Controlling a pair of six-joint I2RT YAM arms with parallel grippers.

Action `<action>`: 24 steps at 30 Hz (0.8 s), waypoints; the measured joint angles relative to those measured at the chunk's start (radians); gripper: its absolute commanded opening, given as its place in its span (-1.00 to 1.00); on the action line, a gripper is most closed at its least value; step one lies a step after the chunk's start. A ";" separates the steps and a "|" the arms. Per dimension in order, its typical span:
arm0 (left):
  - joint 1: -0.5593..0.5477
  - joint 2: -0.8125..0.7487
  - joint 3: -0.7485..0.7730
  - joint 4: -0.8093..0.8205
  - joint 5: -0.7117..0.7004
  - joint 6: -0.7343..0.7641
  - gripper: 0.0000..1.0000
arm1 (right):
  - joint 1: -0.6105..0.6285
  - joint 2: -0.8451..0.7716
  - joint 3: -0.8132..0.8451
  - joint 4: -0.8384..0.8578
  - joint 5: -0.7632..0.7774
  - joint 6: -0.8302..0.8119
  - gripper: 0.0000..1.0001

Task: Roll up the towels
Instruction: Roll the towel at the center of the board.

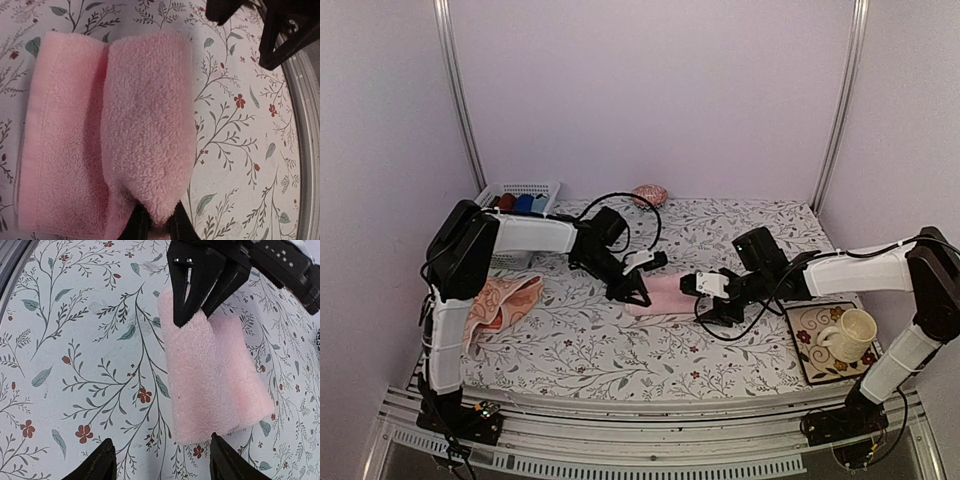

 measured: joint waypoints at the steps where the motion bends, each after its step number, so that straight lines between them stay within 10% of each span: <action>1: 0.004 0.016 0.024 -0.021 0.015 -0.009 -0.93 | 0.011 0.000 -0.001 0.012 0.013 -0.015 0.29; 24: 0.062 0.185 0.240 -0.218 0.216 -0.125 -0.89 | 0.137 0.237 0.070 0.251 0.299 -0.185 0.26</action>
